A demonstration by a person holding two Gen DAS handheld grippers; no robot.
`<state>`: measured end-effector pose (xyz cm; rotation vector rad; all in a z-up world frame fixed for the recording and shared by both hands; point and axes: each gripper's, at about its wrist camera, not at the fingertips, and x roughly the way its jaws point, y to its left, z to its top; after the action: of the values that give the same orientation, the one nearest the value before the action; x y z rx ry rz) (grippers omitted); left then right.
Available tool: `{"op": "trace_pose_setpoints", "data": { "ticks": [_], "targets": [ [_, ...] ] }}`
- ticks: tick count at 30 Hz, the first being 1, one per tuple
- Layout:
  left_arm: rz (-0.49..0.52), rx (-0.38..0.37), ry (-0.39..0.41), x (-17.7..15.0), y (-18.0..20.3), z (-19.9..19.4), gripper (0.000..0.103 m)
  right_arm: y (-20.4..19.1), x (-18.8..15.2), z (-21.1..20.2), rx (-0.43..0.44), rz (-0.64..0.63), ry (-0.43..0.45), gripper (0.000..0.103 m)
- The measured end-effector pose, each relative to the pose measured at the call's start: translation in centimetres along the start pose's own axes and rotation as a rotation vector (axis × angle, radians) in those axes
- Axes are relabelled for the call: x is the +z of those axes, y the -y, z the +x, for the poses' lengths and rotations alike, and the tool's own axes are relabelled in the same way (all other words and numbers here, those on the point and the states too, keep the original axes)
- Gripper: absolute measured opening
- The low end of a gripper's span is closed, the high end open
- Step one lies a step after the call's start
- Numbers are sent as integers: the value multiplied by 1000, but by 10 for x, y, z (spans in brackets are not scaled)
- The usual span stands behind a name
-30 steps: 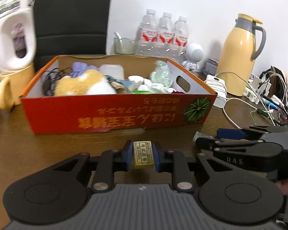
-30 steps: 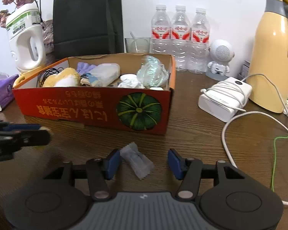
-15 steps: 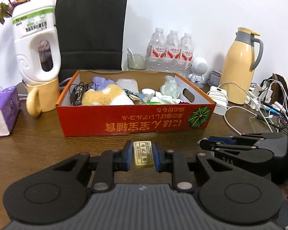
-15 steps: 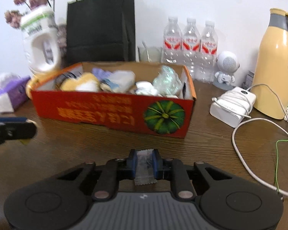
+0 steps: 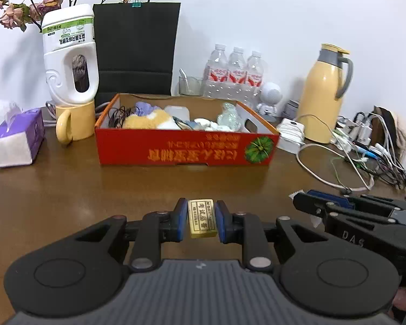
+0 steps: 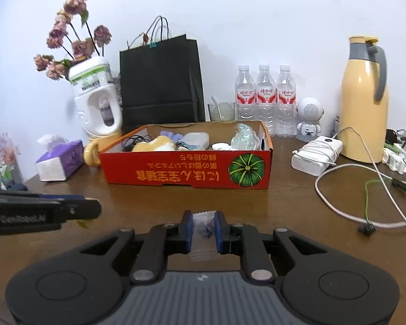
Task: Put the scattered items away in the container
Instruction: 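Carry the yellow block and clear wrapper over the box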
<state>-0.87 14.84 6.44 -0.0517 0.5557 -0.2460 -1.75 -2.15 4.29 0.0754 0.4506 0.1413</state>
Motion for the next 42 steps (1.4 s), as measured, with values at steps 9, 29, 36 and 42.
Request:
{"op": "trace_pose_setpoints", "data": {
  "ticks": [9, 29, 36, 42],
  "targets": [
    [20, -36, 28, -19, 16, -33, 23, -17, -6, -39, 10, -20, 57, 15],
    [0, 0, 139, 131, -20, 75, 23, 2, 116, 64, 77, 19, 98, 15],
    [-41, -47, -58, 205, -42, 166, 23, 59, 193, 168, 120, 118, -101, 15],
    [-76, -32, -281, 219, -58, 241, 23, 80, 199, 256, 101, 144, -379, 15]
  ]
}}
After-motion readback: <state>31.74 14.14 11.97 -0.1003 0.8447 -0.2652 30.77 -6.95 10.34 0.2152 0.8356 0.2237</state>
